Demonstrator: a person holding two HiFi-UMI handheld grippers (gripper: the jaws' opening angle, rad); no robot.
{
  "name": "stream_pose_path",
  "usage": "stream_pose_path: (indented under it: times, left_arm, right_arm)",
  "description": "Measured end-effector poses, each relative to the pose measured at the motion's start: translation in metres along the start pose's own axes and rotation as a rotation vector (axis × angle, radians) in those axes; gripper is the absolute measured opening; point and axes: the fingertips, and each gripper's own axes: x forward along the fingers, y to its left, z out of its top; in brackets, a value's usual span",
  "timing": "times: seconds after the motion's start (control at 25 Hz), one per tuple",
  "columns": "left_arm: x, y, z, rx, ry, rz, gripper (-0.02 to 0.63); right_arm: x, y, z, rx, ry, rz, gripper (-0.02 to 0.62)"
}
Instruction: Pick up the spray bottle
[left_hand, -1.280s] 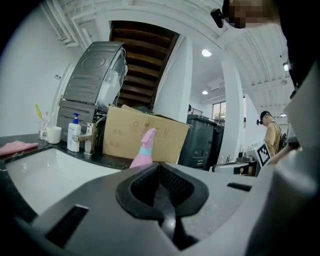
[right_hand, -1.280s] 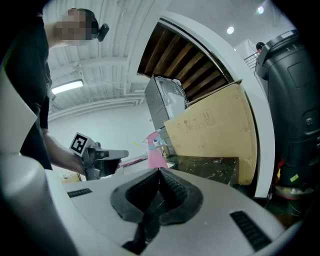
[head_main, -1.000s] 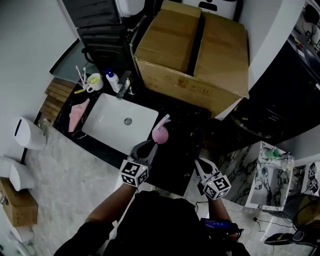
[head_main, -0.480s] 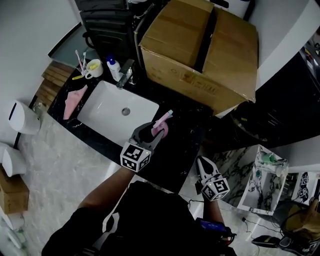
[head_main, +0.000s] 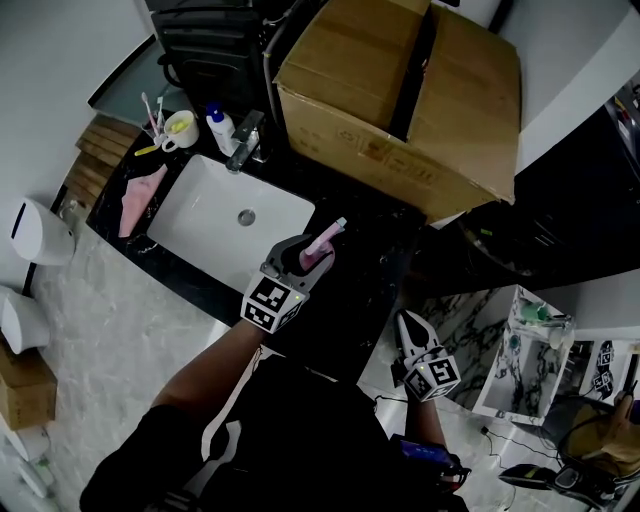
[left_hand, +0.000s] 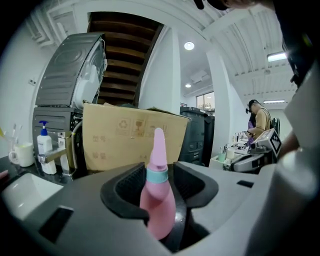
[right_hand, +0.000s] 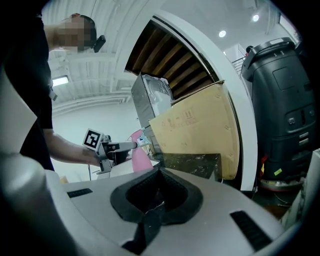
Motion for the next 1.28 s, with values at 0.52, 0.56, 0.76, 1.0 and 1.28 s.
stream_pose_path:
  times: [0.52,0.56,0.76,1.0,1.28]
  left_arm:
    - [0.002,0.003,-0.004,0.017,0.022,0.001,0.147]
    - [0.001,0.003,-0.004,0.013,0.019,0.003,0.147]
    - [-0.005,-0.001,-0.001,-0.002,0.002,0.011,0.141]
    - [-0.015,-0.008,0.0,-0.007,0.002,0.021,0.14]
    - [-0.028,-0.019,0.0,-0.011,-0.004,0.052,0.138]
  right_arm:
    - [0.002,0.0,-0.002,0.031,-0.01,-0.022,0.026]
    - [0.002,0.001,-0.001,0.038,-0.016,-0.019,0.026]
    - [-0.001,0.001,-0.005,0.016,-0.005,-0.027,0.026]
    - [-0.005,0.005,-0.004,0.011,-0.011,-0.011,0.026]
    - [-0.012,0.007,-0.002,0.007,-0.02,0.014,0.026]
